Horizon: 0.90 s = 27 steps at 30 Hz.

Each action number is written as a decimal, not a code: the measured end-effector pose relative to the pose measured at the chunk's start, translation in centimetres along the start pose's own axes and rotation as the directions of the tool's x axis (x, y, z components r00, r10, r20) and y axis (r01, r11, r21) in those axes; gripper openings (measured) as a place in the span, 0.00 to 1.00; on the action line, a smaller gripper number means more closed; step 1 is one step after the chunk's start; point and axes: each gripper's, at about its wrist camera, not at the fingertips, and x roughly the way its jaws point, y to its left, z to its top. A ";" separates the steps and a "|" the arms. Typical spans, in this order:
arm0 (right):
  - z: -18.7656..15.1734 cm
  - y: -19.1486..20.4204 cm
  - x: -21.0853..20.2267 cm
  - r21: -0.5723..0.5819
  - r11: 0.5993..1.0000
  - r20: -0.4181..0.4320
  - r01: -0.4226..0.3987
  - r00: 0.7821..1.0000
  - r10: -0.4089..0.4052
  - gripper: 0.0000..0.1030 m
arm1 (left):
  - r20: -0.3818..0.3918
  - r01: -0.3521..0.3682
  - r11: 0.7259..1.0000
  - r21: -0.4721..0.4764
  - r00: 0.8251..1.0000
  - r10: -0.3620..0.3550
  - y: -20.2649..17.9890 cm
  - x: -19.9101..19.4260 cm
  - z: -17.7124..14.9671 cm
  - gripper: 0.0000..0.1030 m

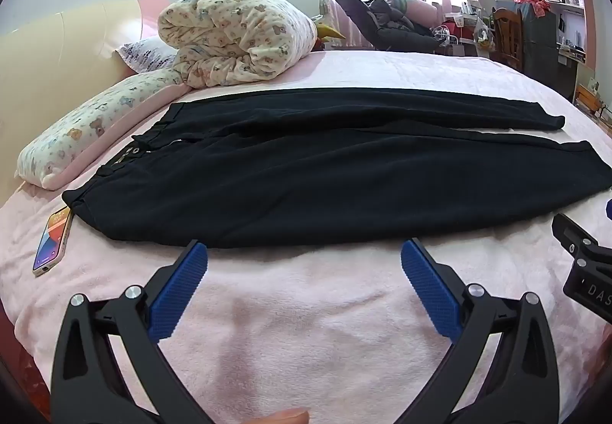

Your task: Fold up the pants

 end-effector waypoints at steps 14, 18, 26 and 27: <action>-0.1 -0.1 0.1 0.001 1.000 -0.003 -0.001 1.000 0.001 0.99 | -0.002 0.000 1.000 0.000 1.000 0.000 0.0 0.0 0.0 0.98; -0.1 -0.2 0.1 0.002 1.000 -0.004 -0.001 1.000 0.001 0.99 | -0.002 0.000 1.000 0.000 1.000 0.000 0.0 0.0 0.0 0.98; -0.1 -0.2 0.1 0.003 1.000 -0.005 -0.001 1.000 0.001 0.99 | -0.003 0.000 1.000 0.000 1.000 0.000 0.0 0.0 0.0 0.98; -0.1 -0.2 0.1 0.003 1.000 -0.005 -0.002 1.000 0.002 0.99 | -0.003 0.001 1.000 0.000 1.000 -0.001 0.0 0.0 0.0 0.98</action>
